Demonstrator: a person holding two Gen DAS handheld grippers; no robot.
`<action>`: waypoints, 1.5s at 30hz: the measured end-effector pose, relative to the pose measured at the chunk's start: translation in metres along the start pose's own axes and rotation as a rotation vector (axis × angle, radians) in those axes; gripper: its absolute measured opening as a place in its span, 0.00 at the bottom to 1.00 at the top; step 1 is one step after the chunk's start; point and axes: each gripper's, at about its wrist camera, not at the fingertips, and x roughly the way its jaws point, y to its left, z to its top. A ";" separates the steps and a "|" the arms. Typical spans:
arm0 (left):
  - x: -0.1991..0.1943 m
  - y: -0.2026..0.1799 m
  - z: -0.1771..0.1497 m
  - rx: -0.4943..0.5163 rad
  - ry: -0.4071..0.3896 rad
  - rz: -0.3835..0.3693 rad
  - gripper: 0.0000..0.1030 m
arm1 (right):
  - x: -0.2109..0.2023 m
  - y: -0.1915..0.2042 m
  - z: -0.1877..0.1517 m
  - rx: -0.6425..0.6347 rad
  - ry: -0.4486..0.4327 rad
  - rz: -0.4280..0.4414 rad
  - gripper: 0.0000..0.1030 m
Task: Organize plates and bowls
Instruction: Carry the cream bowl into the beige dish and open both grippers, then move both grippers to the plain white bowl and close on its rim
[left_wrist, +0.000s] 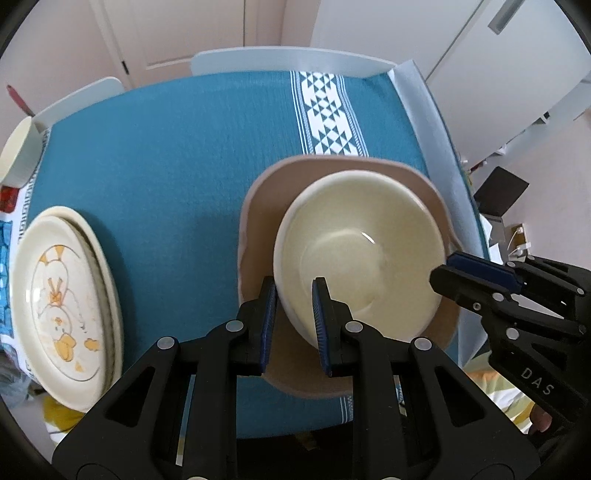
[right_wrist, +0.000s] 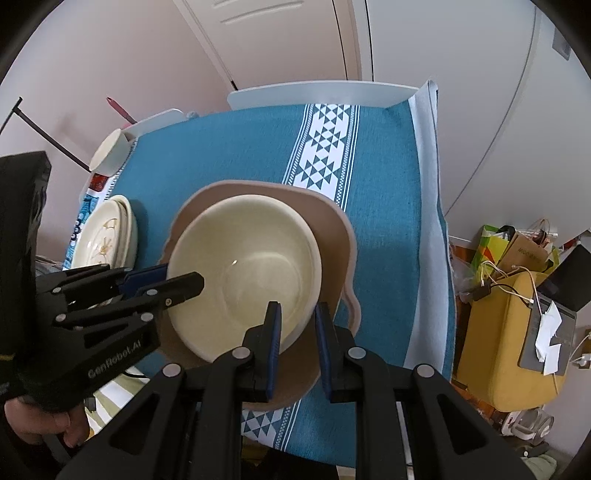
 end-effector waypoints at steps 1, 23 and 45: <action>-0.007 0.001 0.001 -0.002 -0.011 -0.005 0.16 | -0.006 0.001 -0.001 -0.002 -0.012 0.000 0.17; -0.177 0.104 -0.004 -0.195 -0.422 0.184 1.00 | -0.066 0.095 0.071 -0.213 -0.243 0.162 0.89; -0.128 0.389 0.032 -0.723 -0.381 0.120 0.92 | 0.059 0.303 0.254 -0.512 -0.102 0.183 0.99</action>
